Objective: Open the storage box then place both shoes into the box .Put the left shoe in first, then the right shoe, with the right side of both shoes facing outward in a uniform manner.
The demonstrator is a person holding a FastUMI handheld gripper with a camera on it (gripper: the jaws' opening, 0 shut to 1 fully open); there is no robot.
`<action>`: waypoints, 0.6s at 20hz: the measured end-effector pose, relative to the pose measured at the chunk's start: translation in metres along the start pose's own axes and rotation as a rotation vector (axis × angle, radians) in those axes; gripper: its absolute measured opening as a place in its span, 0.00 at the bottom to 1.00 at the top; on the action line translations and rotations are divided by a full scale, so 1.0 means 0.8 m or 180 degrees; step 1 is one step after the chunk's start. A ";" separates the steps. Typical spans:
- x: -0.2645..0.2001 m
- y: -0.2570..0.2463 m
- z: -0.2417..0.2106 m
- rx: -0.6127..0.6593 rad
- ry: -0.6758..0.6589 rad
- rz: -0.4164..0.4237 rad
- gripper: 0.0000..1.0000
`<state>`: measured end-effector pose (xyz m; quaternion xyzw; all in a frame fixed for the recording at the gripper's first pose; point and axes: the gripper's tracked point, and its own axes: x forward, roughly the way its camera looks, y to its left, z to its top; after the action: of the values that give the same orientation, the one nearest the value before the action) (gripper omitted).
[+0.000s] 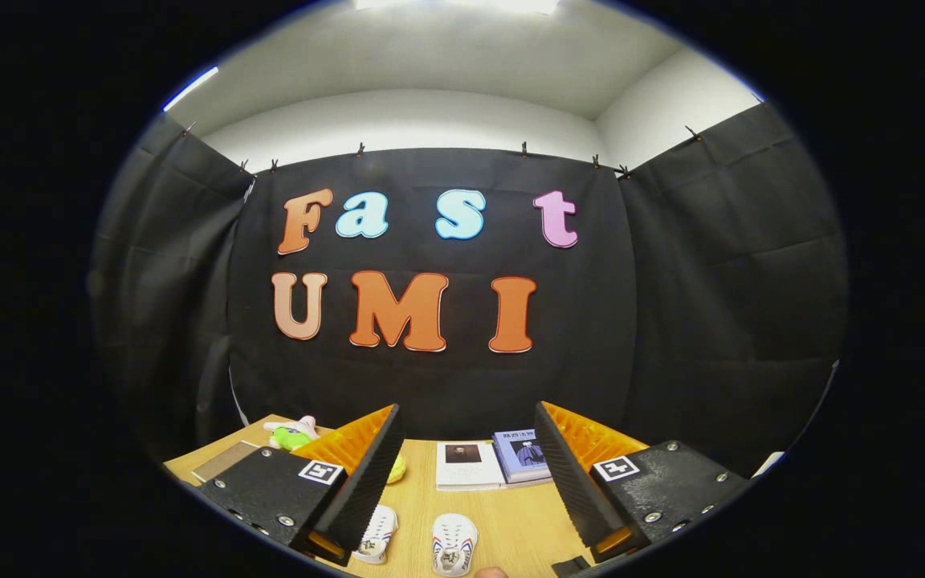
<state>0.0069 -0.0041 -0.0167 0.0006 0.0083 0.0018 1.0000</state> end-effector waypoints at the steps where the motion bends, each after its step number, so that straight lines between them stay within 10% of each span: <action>1: 0.002 0.007 -0.008 0.0073 0.0035 0.0070 0.97; 12: 0.030 0.109 -0.164 0.1069 0.0818 0.1049 0.98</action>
<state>0.0288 0.0830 -0.1482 0.1676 0.1352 0.1632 0.9628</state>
